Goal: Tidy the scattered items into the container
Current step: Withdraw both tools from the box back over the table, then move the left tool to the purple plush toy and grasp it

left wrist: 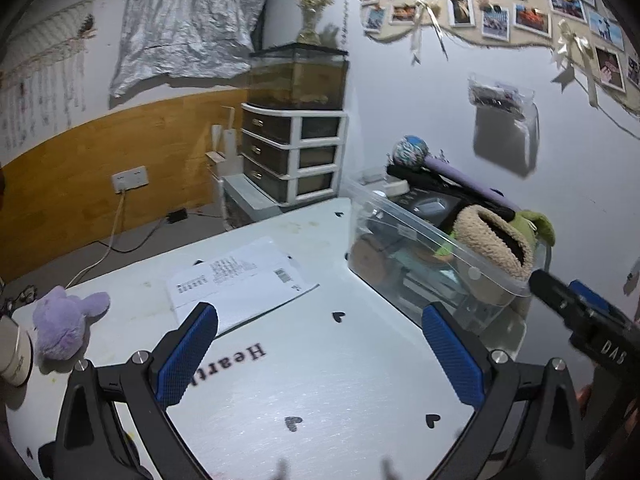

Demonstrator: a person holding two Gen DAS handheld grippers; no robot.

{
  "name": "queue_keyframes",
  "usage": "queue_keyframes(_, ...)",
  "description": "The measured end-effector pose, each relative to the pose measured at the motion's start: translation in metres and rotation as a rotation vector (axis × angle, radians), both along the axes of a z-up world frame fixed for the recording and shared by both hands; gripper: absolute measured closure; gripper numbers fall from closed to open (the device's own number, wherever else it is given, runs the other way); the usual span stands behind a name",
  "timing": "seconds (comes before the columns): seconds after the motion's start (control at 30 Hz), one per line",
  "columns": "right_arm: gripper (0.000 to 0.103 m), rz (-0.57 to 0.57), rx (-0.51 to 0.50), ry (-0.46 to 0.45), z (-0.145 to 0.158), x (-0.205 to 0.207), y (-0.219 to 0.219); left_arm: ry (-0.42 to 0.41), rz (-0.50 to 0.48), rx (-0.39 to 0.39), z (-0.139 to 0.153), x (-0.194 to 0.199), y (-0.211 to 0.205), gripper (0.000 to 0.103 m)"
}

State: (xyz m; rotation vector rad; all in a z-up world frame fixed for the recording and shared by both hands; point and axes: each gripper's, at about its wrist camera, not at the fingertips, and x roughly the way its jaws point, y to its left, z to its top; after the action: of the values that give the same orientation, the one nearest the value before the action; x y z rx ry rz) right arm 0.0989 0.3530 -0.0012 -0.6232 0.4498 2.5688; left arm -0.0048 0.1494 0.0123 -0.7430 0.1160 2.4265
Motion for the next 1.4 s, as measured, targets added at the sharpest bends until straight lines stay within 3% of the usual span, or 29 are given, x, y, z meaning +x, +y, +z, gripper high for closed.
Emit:
queue_keyframes(0.27,0.000,0.086,-0.050,-0.021,-0.012,-0.017,-0.037,0.050,0.154,0.023,-0.007,0.007,-0.060,0.001)
queue_keyframes(0.7,0.000,0.270,-0.080,-0.060,-0.021,-0.059,-0.098,-0.008,0.396,0.037,-0.021,0.010,-0.149,0.001)
queue_keyframes(0.83,0.000,0.364,-0.112,-0.048,-0.023,-0.076,-0.115,-0.082,0.396,0.065,-0.029,0.000,-0.165,0.001)
queue_keyframes(1.03,0.000,0.481,-0.175,-0.089,-0.031,-0.106,-0.134,-0.109,0.435,0.060,-0.034,-0.016,-0.180,0.001)
queue_keyframes(1.13,0.000,0.516,-0.183,-0.131,-0.038,-0.120,-0.142,-0.140,0.480,0.060,-0.041,-0.032,-0.191,0.001)
queue_keyframes(1.27,0.000,0.522,-0.171,-0.173,-0.045,-0.133,-0.147,-0.240,0.551,0.097,-0.060,-0.074,-0.221,0.001)
queue_keyframes(1.4,0.000,0.522,-0.172,-0.215,-0.053,-0.145,-0.149,-0.232,0.629,0.040,-0.071,-0.135,-0.255,0.001)
